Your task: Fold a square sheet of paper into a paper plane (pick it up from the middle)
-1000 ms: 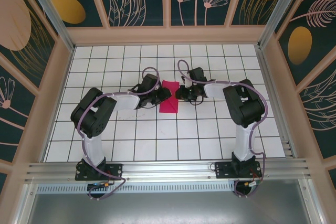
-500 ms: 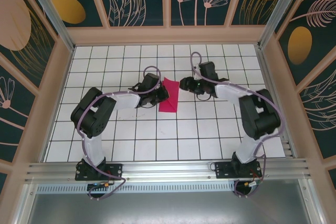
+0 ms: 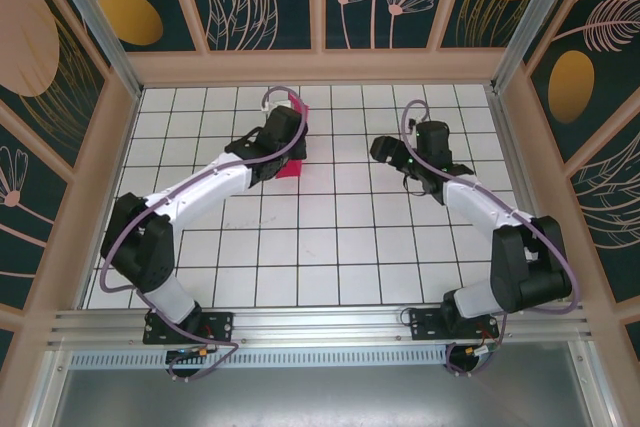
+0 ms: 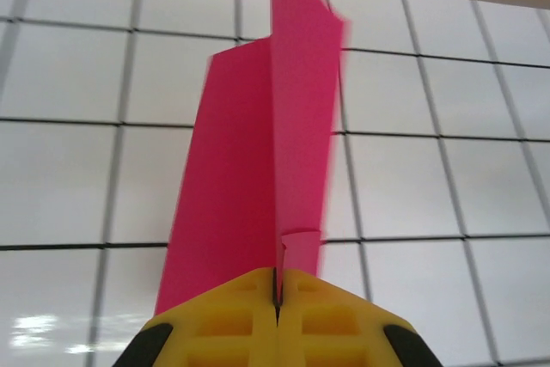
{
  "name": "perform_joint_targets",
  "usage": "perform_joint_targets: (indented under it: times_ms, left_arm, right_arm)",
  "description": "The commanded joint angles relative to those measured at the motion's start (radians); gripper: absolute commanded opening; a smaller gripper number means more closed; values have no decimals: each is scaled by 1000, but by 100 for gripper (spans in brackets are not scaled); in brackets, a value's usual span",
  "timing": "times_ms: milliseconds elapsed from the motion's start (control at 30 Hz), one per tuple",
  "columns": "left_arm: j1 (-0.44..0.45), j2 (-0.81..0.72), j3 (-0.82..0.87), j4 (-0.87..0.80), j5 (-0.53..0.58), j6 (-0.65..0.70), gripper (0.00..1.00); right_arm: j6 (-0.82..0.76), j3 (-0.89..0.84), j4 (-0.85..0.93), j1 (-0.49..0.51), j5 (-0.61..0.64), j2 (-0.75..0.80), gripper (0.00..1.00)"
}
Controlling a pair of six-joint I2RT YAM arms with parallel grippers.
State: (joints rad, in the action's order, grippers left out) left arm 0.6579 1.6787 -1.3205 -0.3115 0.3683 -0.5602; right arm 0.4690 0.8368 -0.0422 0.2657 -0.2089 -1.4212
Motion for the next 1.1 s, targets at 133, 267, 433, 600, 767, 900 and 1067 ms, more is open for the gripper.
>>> perform_joint_targets:
  times_ms: [133, 267, 433, 600, 767, 900, 1067]
  left_arm:
    - [75, 242, -168, -317, 495, 37, 5]
    - [105, 379, -253, -390, 596, 27, 5]
    - [141, 513, -320, -423, 605, 19, 4]
    - [176, 575, -342, -396, 526, 9, 5]
    - [191, 613, -343, -367, 405, -19, 7]
    - [191, 611, -307, -321, 323, -23, 11]
    - [191, 582, -313, -320, 246, -11, 21]
  right_arm:
    - [37, -82, -73, -43, 42, 102, 99]
    - [41, -90, -48, -63, 75, 111, 99]
    - [58, -105, -35, -100, 85, 116, 99]
    - [65, -111, -25, -126, 81, 110, 99]
    - [68, -111, -23, -136, 76, 101, 99]
    - [71, -110, -19, -138, 68, 93, 99]
    - [76, -109, -16, -141, 62, 88, 99]
